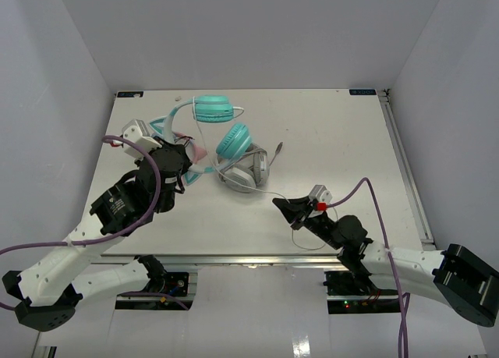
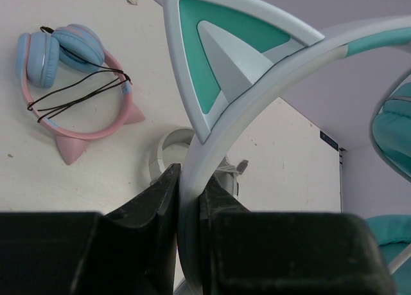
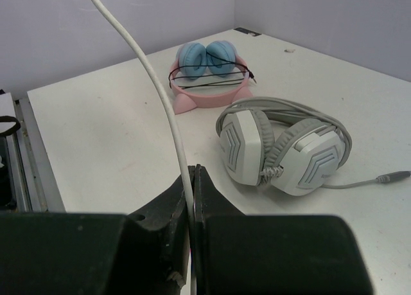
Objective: Wrap the headphones
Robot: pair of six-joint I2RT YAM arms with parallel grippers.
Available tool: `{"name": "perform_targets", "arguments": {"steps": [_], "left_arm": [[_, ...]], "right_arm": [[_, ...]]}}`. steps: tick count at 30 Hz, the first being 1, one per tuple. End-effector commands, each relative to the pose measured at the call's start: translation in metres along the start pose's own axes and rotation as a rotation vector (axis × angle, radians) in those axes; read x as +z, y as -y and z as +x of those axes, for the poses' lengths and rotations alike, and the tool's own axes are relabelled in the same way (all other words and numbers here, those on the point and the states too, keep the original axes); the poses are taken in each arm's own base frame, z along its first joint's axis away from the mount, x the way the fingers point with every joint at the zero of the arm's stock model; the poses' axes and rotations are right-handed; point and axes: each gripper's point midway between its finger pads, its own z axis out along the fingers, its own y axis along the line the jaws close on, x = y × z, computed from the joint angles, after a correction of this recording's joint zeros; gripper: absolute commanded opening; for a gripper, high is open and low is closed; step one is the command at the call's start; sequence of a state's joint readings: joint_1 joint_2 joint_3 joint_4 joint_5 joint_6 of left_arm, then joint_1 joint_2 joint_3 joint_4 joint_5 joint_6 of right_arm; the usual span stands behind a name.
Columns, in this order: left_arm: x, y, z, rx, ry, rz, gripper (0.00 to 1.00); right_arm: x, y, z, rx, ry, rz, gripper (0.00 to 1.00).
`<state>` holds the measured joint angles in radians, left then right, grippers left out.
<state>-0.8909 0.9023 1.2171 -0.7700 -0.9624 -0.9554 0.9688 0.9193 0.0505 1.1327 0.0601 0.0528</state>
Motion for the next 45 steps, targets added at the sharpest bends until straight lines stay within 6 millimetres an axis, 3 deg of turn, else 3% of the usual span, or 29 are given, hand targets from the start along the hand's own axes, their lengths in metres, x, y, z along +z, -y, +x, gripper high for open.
{"name": "perform_targets", "arguments": {"steps": [1, 5, 13, 20, 25, 30, 33, 35, 39, 42, 45], "left_arm": [[-0.002, 0.009, -0.024, -0.087, 0.067, 0.01, 0.0], [-0.004, 0.011, -0.023, -0.086, 0.049, 0.023, 0.0], [-0.007, -0.005, -0.026, -0.085, 0.068, -0.024, 0.0], [-0.02, 0.002, -0.029, -0.102, 0.009, 0.067, 0.0], [-0.032, 0.014, -0.03, -0.102, -0.033, 0.176, 0.0], [-0.056, 0.051, -0.003, 0.048, -0.186, 0.454, 0.0], [-0.08, 0.069, 0.022, 0.163, -0.309, 0.651, 0.0], [-0.092, 0.075, 0.032, 0.181, -0.365, 0.723, 0.0], [-0.113, 0.082, 0.04, 0.16, -0.42, 0.851, 0.0], [-0.133, 0.089, 0.047, 0.179, -0.462, 0.981, 0.0], [-0.15, 0.089, 0.068, 0.292, -0.546, 1.106, 0.0]], "right_arm": [[-0.018, 0.002, 0.008, 0.004, 0.026, 0.006, 0.08], [-0.018, 0.003, 0.009, 0.002, 0.02, 0.015, 0.08], [-0.019, 0.015, 0.008, -0.005, 0.027, 0.08, 0.08], [-0.025, 0.032, 0.015, -0.004, 0.012, 0.174, 0.08], [-0.024, 0.032, 0.016, -0.005, 0.006, 0.173, 0.08], [-0.017, 0.033, 0.017, -0.033, -0.014, 0.172, 0.08], [0.001, 0.03, 0.014, -0.051, -0.057, 0.142, 0.08], [0.015, 0.026, 0.005, -0.055, -0.06, 0.119, 0.08], [0.026, 0.018, 0.009, -0.052, -0.087, 0.068, 0.08], [0.033, 0.019, 0.01, -0.053, -0.097, 0.075, 0.08], [0.043, 0.027, 0.006, -0.083, -0.121, 0.089, 0.08]]}}
